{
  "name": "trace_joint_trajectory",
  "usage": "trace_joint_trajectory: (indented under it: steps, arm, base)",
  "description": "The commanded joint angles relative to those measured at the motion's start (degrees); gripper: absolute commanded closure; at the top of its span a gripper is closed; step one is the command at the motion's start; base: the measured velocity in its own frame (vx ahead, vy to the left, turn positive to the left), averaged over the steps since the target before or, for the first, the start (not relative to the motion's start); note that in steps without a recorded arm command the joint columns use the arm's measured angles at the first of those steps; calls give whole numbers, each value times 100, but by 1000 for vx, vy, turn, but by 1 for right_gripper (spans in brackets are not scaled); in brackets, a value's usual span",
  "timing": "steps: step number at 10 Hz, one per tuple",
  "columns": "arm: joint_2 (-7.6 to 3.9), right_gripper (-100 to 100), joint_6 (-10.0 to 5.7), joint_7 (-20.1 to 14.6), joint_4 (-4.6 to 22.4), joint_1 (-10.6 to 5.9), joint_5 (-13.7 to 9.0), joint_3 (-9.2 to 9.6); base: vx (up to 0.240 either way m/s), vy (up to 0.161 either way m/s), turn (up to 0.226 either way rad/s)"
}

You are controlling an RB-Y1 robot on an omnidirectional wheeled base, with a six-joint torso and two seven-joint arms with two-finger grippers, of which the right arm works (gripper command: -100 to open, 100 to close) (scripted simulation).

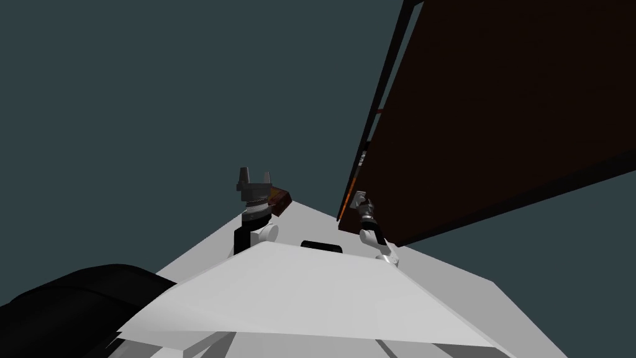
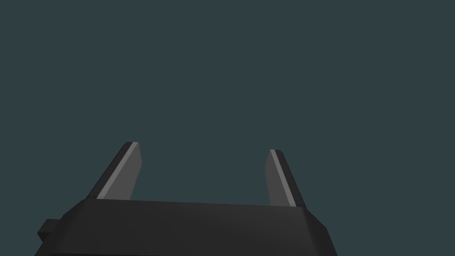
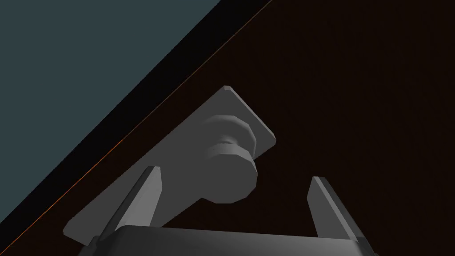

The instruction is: Pull the door open

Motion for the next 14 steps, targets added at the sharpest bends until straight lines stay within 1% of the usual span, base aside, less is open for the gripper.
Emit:
trace_joint_trajectory:
  steps: [1, 3, 4, 7, 8, 11, 14]
  arm:
    - [7, -100, 24, -241, -24, 4, -195, 41]
    - [18, -100, 64, -570, -64, 7, -533, 111]
    - [18, -100, 64, -628, -64, 7, -533, 111]
    - [35, -100, 123, -1150, -121, 13, -1032, 216]
    - [35, -100, 123, -1199, -121, 13, -1032, 216]
    - [51, -100, 176, -1708, -173, 18, -1480, 310]
    - [63, -100, 218, -2117, -215, 22, -1835, 384]
  base:
    - [-54, -34, 49]
    - [-79, -25, 84]
    - [-66, -25, 23]
    - [-88, -48, 72]
    - [-66, -37, 26]
    - [-81, -26, 60]
    - [-93, -45, 60]
